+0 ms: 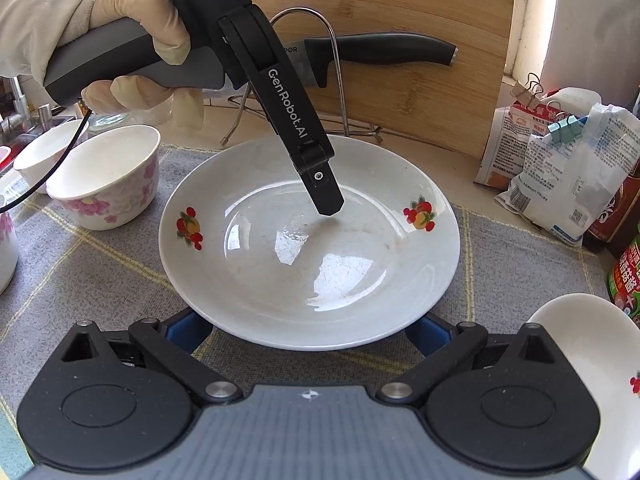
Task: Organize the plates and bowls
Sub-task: 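Lift and carry the plate with the left tool toward the plate stack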
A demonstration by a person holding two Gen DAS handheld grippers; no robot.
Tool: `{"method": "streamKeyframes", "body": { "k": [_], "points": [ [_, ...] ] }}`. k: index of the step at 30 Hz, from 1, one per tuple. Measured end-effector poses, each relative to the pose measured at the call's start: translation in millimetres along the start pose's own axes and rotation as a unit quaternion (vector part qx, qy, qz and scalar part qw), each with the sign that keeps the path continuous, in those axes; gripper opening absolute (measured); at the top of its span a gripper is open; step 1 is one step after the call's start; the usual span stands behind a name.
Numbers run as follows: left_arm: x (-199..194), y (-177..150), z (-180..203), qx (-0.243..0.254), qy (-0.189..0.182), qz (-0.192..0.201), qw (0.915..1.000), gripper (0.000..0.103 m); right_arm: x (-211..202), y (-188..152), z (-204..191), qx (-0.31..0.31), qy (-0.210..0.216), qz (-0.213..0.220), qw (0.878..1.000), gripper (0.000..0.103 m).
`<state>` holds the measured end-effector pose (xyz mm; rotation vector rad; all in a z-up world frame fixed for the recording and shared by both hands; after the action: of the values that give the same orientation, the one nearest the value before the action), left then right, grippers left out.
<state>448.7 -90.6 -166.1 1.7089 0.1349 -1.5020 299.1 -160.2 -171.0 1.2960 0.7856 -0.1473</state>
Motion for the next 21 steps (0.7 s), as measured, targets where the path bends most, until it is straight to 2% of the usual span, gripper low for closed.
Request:
{"method": "streamKeyframes", "body": {
  "k": [21],
  "points": [
    [-32.7,1.6,38.0,0.022,0.005,0.015,0.9996,0.072,-46.1,0.4,-0.5,0.002,0.005,0.006,1.000,0.103]
  ]
}}
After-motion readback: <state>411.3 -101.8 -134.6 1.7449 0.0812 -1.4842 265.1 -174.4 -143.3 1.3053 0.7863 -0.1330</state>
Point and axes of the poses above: each gripper's, at about its wrist camera, not at the fingertips, and x roughly the way its jaws point, z to its right, y to its top, the point moved 7 cm from there along x, roughly the way its jaws point, and after that the axes turned 8 degrees about z, right-handed, at the moved point
